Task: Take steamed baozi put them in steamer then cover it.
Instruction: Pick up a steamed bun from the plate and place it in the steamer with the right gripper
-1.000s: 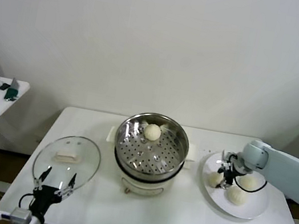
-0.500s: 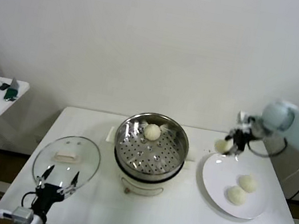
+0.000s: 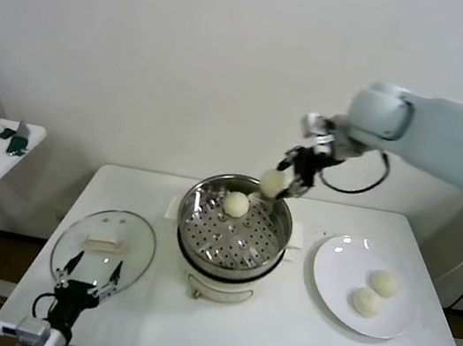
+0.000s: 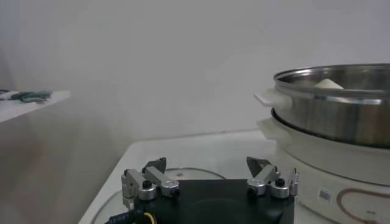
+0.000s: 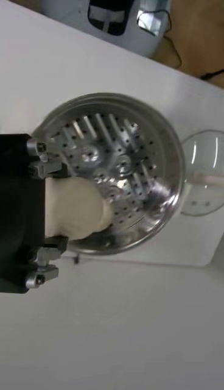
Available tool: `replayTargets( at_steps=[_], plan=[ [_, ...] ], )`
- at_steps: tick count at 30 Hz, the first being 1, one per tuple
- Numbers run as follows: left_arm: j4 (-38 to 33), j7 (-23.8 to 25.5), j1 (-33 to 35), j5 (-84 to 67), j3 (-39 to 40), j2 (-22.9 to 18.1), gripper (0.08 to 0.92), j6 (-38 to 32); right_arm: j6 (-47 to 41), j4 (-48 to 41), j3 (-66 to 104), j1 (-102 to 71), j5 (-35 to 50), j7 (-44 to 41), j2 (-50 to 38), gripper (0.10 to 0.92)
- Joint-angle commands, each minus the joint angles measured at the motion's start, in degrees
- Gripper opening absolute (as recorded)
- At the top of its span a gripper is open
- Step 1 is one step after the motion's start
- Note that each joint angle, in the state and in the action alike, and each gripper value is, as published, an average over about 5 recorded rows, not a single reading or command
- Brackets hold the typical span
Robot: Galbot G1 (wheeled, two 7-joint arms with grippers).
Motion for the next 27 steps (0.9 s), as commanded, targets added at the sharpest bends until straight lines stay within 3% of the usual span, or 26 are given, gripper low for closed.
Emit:
replayTargets(
  at_steps=[1,13,22,27],
  plan=[
    [-0.2,0.0,0.1,-0.2,-0.4,-0.3,0.823,0.0,-2.3,-2.1,0.2,-7.7,-1.5,4.9,12.8,0.619],
    [-0.2,0.0,0.1,-0.6,-0.8,-0.7,0.823,-0.1,-1.6,-15.8,1.2,-16.8,-8.4,5.5,21.2,0.619],
    [0.1,0.0,-0.1,-0.6,-0.6,-0.6,0.823,0.0,-1.4,-18.1,1.1,-18.8,-10.6,6.5,22.4,0.619],
    [0.1,0.1,-0.3,-0.4,-0.4,-0.6,0.823,0.3,-1.6,-16.9,2.8,-18.1,-10.0,7.4,20.8,0.702]
  ],
)
